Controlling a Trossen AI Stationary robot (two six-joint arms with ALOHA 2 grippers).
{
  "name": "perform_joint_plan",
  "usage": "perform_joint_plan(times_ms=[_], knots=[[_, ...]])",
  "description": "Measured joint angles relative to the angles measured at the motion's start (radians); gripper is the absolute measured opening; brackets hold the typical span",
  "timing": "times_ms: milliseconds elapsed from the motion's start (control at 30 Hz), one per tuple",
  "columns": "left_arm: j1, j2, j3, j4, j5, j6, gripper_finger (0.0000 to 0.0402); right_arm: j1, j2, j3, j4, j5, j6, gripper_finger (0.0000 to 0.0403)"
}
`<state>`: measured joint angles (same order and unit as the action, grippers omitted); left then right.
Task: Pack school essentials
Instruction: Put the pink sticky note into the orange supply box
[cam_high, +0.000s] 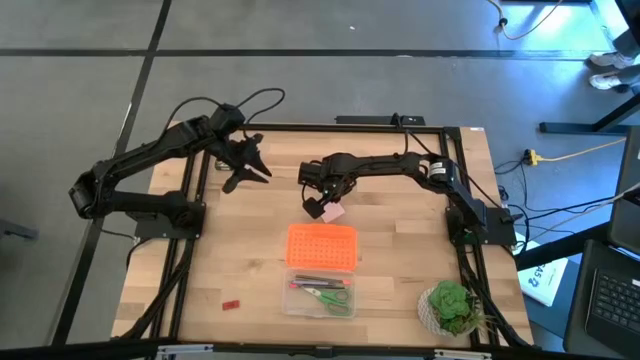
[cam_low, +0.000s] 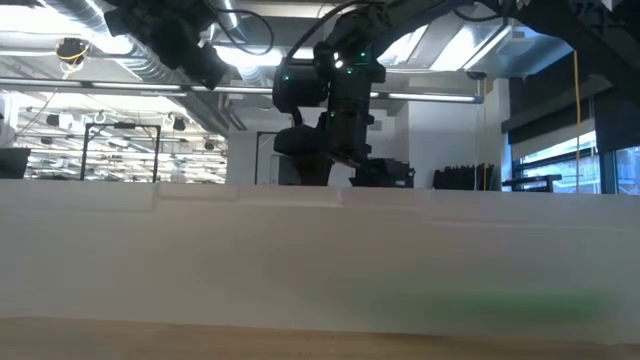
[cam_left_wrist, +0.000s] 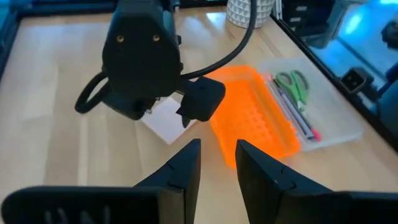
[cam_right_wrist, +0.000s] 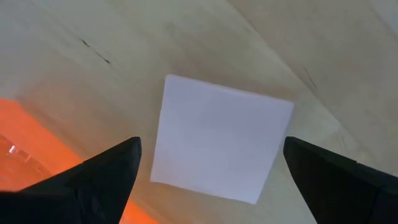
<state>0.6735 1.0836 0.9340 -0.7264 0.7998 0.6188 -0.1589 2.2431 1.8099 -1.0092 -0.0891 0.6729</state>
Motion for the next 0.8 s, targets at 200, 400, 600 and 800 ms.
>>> perform_joint_plan(times_ms=[200, 400, 600, 800], knots=[[-0.029, 0.000, 0.000, -0.006, -0.015, 0.161, 0.0094, 0.000, 0.000, 0.000, 0.000, -0.001, -0.003, 0.0394], [-0.076, 0.000, 0.000, -0.006, -0.083, 0.179, 0.0094, 0.000, 0.000, 0.000, 0.000, -0.001, -0.004, 0.0394], [-0.099, 0.000, 0.000, -0.006, -0.090, 0.176, 0.0094, 0.000, 0.000, 0.000, 0.007, -0.002, 0.000, 0.0394], [-0.111, 0.000, 0.000, -0.006, -0.205, 0.176, 0.0094, 0.000, 0.000, 0.000, 0.037, -0.002, 0.004, 0.0394]])
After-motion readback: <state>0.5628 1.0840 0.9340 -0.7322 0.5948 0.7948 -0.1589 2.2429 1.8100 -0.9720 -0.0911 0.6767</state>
